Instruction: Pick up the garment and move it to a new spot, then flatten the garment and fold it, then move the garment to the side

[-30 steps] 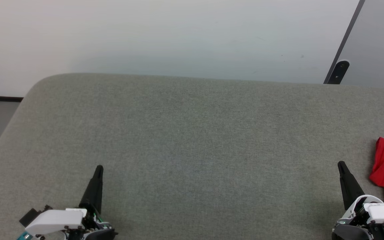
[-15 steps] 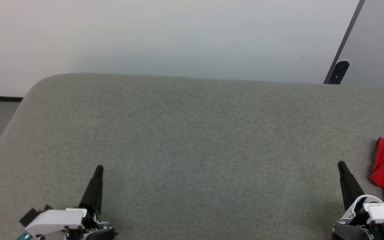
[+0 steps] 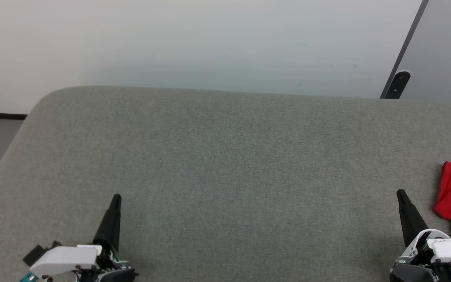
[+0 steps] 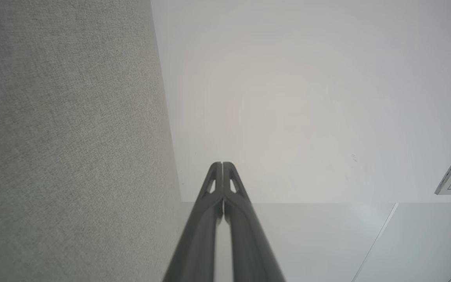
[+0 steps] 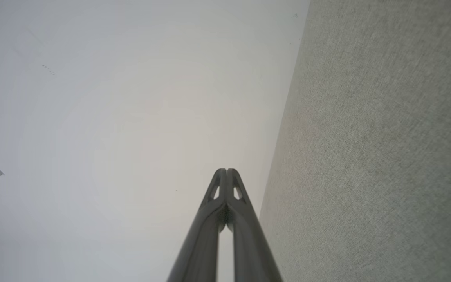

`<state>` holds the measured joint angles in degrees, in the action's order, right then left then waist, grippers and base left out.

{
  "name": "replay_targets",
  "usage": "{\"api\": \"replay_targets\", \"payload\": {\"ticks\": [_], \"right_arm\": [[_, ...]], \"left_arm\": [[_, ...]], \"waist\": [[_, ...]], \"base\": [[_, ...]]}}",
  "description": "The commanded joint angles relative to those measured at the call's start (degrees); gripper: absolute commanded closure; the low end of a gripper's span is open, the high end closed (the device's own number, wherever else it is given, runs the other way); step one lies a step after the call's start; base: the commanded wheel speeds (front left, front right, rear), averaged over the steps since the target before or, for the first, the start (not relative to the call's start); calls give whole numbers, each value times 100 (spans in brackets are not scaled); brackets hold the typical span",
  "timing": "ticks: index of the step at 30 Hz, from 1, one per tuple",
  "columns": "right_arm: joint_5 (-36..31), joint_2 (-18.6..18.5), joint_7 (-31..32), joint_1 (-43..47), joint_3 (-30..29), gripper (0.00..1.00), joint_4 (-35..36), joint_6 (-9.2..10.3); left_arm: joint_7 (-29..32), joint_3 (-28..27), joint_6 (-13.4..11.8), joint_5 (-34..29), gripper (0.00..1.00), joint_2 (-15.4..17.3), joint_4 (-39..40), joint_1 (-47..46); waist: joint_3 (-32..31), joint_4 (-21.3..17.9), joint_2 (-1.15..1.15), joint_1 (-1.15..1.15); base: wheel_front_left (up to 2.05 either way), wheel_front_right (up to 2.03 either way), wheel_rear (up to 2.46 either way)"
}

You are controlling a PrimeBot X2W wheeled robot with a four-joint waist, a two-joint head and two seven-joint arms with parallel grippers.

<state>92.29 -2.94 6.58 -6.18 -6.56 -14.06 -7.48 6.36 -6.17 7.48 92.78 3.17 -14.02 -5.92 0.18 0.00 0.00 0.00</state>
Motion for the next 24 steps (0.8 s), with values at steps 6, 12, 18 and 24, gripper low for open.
{"api": "replay_targets", "payload": {"ticks": [6, 12, 18, 24], "right_arm": [[23, 20, 12, -18, -1, 100, -1, -2], [23, 20, 12, -18, -1, 100, -1, -2], [23, 20, 12, -18, -1, 100, -1, -2], [23, 20, 12, -18, -1, 100, -1, -2]], "left_arm": [[11, -25, 2, -22, 100, -12, -9, -62], [15, -28, 2, -26, 100, -14, -10, -62], [17, -30, 2, -29, 100, -15, -10, -62], [13, -33, 2, -32, 100, -16, -10, -62]], "waist": [[0, 0, 0, 0], [0, 0, 0, 0], [0, 0, 0, 0], [0, 0, 0, 0]], "base": [[0, 0, 0], [0, 0, 0], [0, 0, 0], [0, 0, 0]]}}
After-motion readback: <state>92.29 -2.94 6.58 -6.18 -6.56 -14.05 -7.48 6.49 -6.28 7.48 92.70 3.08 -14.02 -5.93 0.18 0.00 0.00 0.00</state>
